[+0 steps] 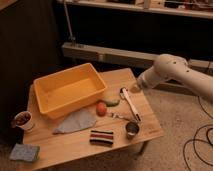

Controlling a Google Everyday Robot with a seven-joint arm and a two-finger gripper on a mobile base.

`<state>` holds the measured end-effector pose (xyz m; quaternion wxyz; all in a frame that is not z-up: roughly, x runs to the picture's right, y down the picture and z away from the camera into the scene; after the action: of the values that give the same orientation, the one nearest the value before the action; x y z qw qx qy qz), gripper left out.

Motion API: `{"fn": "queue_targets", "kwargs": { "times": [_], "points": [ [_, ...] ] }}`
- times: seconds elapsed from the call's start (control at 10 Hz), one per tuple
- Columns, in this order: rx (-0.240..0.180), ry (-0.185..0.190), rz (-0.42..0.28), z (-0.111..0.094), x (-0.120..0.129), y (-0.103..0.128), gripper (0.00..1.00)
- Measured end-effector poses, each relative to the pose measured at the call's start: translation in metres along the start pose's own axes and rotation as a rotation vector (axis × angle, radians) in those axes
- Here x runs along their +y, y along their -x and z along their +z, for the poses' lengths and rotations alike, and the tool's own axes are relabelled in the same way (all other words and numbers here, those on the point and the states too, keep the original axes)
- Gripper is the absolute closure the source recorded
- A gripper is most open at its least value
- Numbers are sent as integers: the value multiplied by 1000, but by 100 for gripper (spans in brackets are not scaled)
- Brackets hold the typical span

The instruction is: Place fork in tray

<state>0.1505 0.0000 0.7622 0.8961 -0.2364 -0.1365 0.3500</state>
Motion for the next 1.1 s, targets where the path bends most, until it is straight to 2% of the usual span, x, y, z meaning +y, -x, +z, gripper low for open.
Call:
{"fn": "queue_targets", "kwargs": {
  "times": [0.2,0.3,0.6,0.7,0.8,1.1],
  "points": [
    [-2,7,-62,19,13,-5,26],
    [3,15,-93,36,23,-10,21],
    [37,39,-205,95,50,-32,20],
    [72,57,-266,116,61,-39,20],
    [86,70,-287,124,67,-40,20],
    [91,68,-287,123,65,-42,20]
  ]
}}
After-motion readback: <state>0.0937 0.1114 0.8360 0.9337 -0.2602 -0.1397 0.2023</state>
